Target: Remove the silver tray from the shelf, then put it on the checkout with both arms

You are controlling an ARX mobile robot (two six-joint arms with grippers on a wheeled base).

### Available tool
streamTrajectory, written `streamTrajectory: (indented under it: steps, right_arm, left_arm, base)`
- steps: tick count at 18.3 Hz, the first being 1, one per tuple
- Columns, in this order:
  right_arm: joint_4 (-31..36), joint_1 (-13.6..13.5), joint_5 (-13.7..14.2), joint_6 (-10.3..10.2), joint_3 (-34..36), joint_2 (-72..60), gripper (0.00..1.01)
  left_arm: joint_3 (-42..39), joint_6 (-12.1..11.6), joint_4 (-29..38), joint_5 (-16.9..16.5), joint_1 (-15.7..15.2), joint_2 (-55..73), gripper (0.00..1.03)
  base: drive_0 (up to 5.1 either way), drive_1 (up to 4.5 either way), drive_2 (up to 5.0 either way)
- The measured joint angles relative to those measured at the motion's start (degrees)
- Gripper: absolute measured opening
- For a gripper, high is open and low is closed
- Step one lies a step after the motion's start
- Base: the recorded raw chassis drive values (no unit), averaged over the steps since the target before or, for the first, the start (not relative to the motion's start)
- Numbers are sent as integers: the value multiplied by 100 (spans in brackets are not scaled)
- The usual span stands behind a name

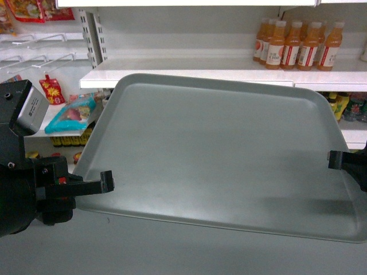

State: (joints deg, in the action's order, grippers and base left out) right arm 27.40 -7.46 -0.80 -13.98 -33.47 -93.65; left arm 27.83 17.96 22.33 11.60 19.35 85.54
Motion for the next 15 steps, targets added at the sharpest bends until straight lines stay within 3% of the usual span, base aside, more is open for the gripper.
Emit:
streamTrajectory:
  steps: [15]
  right_arm:
    - [-22, 0, 0, 0, 2, 0, 3]
  left_arm:
    - [2, 0, -11, -2, 0, 0, 3]
  base:
    - [9, -424, 443]
